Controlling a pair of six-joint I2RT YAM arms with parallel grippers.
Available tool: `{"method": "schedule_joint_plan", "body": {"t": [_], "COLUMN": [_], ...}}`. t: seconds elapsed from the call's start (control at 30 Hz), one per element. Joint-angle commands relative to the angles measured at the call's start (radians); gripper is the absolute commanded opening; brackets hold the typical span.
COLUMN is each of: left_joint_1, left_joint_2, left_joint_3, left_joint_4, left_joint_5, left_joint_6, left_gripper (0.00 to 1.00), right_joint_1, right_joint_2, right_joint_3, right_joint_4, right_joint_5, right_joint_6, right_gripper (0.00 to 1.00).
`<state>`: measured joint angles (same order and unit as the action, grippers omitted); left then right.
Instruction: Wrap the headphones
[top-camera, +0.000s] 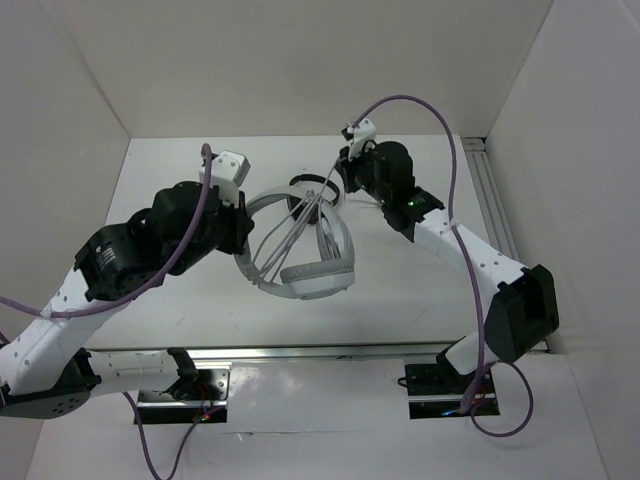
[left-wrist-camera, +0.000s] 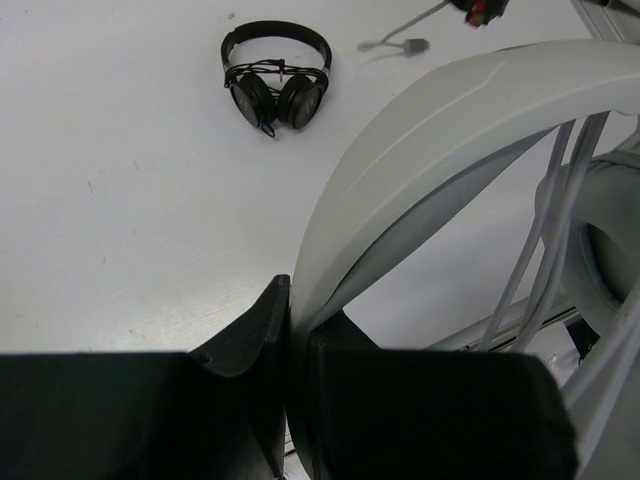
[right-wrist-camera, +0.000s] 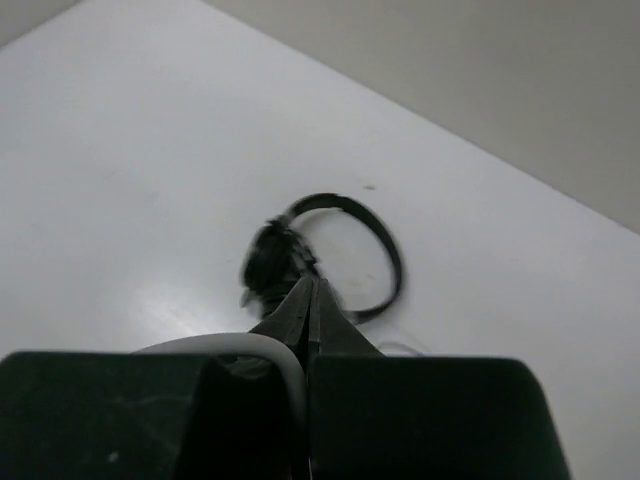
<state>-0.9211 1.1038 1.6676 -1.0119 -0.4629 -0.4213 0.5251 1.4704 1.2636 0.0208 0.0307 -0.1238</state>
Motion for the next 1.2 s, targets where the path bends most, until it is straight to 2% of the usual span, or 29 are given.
{"method": "schedule_joint_plan", "body": {"t": [0.0, 0.03, 0.13, 0.2, 0.23, 0.33, 0.47, 0.53, 0.67, 0.83, 0.87, 0.93, 0.97, 1.03, 1.13, 1.17], "left_joint_1": [-0.015, -0.015, -0.015, -0.015, -0.015, -0.015, -0.015, -0.015, 0.114, 0.293, 0.321, 0.399, 0.439, 0.468, 0.514, 0.515], "left_joint_2": [-0.022, -0.022, -0.032, -0.021, -0.004, 0.043, 0.093, 0.105, 0.181, 0.344, 0.362, 0.401, 0.439, 0.473, 0.508, 0.521], "left_joint_3": [0.081, 0.081, 0.09, 0.102, 0.112, 0.165, 0.253, 0.253, 0.331, 0.487, 0.498, 0.52, 0.537, 0.537, 0.485, 0.463], "left_joint_4": [0.13, 0.178, 0.269, 0.294, 0.294, 0.282, 0.242, 0.286, 0.295, 0.259, 0.259, 0.259, 0.259, 0.259, 0.269, 0.269], "left_joint_5": [0.078, 0.078, 0.087, 0.099, 0.087, 0.0, -0.147, -0.195, -0.209, -0.128, -0.088, -0.034, -0.025, -0.025, -0.065, -0.116], "left_joint_6": [-0.023, -0.024, -0.042, -0.073, -0.082, -0.114, -0.137, -0.11, -0.086, -0.063, -0.063, -0.073, -0.073, -0.082, -0.082, -0.082], "left_gripper": [0.0, 0.0, 0.0, 0.0, 0.0, 0.0, 0.0, 0.0, 0.0, 0.0, 0.0, 0.0, 0.0, 0.0, 0.0, 0.0], "right_joint_1": [-0.022, -0.022, -0.002, 0.029, 0.038, 0.076, 0.113, 0.139, 0.19, 0.274, 0.286, 0.325, 0.348, 0.372, 0.442, 0.47], "right_joint_2": [0.033, 0.047, 0.106, 0.174, 0.198, 0.295, 0.387, 0.43, 0.488, 0.498, 0.498, 0.507, 0.507, 0.477, 0.351, 0.309], "right_joint_3": [-0.053, -0.108, -0.18, -0.191, -0.191, -0.191, -0.216, -0.257, -0.317, -0.415, -0.424, -0.435, -0.446, -0.458, -0.48, -0.48], "right_joint_4": [0.169, 0.223, 0.431, 0.538, 0.568, 0.68, 0.809, 0.926, 1.054, 1.134, 1.148, 1.157, 1.176, 1.165, 1.031, 0.884], "right_joint_5": [-0.288, -0.431, -0.65, -0.708, -0.742, -0.793, -0.821, -0.833, -0.842, -0.786, -0.773, -0.763, -0.75, -0.729, -0.66, -0.593], "right_joint_6": [0.111, 0.163, 0.257, 0.329, 0.346, 0.423, 0.51, 0.55, 0.618, 0.618, 0.618, 0.618, 0.618, 0.604, 0.517, 0.479], "right_gripper": [0.0, 0.0, 0.0, 0.0, 0.08, 0.2, 0.27, 0.27, 0.28, 0.26, 0.17, 0.1, 0.02, 0.0, 0.0, 0.0]}}
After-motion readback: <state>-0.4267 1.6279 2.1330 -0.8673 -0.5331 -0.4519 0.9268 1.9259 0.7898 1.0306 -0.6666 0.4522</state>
